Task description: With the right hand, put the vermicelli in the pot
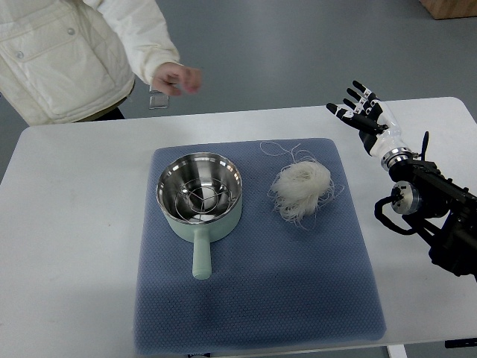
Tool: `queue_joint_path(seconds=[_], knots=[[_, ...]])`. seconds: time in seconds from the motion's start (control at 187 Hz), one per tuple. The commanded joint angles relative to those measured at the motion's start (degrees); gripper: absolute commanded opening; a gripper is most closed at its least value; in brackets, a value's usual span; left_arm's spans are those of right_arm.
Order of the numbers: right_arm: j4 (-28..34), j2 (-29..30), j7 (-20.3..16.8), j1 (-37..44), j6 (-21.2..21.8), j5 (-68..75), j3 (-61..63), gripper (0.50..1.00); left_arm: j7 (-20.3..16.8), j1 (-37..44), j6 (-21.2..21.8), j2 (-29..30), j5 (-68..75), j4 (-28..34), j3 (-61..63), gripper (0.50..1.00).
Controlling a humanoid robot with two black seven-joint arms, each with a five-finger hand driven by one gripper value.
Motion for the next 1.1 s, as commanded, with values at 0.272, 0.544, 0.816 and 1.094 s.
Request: queue_joint_path(seconds=[0.272, 0.544, 0.816, 1.094], knots=[[0.05, -0.01, -0.08, -0.18, 0.13, -0.08, -0.35, 0.93, 0.0, -0.03, 0.0, 0.0, 0.0, 0.0, 0.08, 1.0], [0.05, -0.28, -0.08, -0.09, 0.13, -0.61, -1.23, 0.93, 0.0, 0.05, 0.0, 0.0, 0.0, 0.09, 0.08, 1.0], [0.23, -1.07, -0.08, 0.08, 4.43, -4.03, -1.49, 0.928, 0.0, 0.06, 0.0, 0.0, 0.0, 0.09, 0.08, 1.0], [0.66, -3.0, -0.08, 0.87, 8.04, -18.45, -2.37, 0.928, 0.0, -0.03, 0.09, 0.0, 0.0, 0.17, 0.17, 1.0]])
